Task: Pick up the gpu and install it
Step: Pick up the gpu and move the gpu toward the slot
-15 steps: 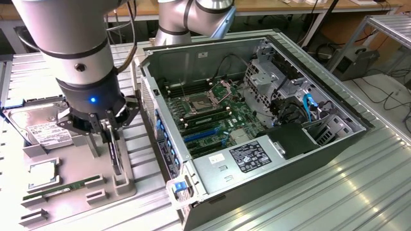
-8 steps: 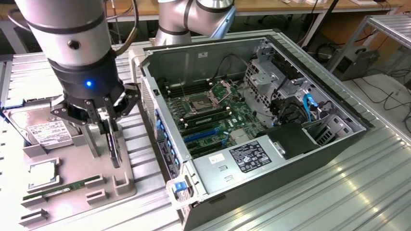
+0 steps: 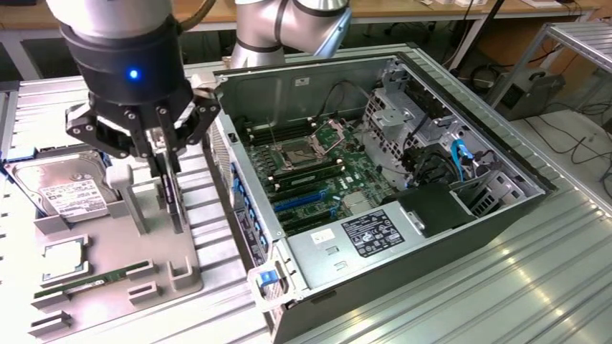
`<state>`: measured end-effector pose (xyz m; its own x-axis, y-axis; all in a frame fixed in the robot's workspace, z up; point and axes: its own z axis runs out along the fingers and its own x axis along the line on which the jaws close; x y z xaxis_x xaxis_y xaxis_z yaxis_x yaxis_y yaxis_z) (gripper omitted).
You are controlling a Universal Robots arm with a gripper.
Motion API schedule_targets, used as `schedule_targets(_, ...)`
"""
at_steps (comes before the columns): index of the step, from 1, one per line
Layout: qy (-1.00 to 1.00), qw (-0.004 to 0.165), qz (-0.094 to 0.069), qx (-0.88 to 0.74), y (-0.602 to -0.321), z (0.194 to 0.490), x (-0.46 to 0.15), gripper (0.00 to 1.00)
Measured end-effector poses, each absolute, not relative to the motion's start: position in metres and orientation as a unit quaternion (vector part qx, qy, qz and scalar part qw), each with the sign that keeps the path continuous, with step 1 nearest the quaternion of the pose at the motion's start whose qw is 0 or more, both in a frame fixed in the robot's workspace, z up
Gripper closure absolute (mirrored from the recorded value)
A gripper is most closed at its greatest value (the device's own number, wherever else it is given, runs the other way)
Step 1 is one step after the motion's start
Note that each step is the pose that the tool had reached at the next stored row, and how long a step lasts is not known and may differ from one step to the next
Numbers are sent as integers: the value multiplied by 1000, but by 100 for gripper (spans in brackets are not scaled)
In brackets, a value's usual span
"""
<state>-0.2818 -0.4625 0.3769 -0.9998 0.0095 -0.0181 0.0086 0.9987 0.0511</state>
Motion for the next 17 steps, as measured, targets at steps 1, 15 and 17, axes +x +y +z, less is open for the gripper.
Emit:
schedule_targets(1,1000,9,26,5,-464,383,-279,74)
schedule_targets(15,1000,-8,26,5,-471,435,-195,74)
schedule_targets(17,1000,-8,26,5,-471,435,-186,74)
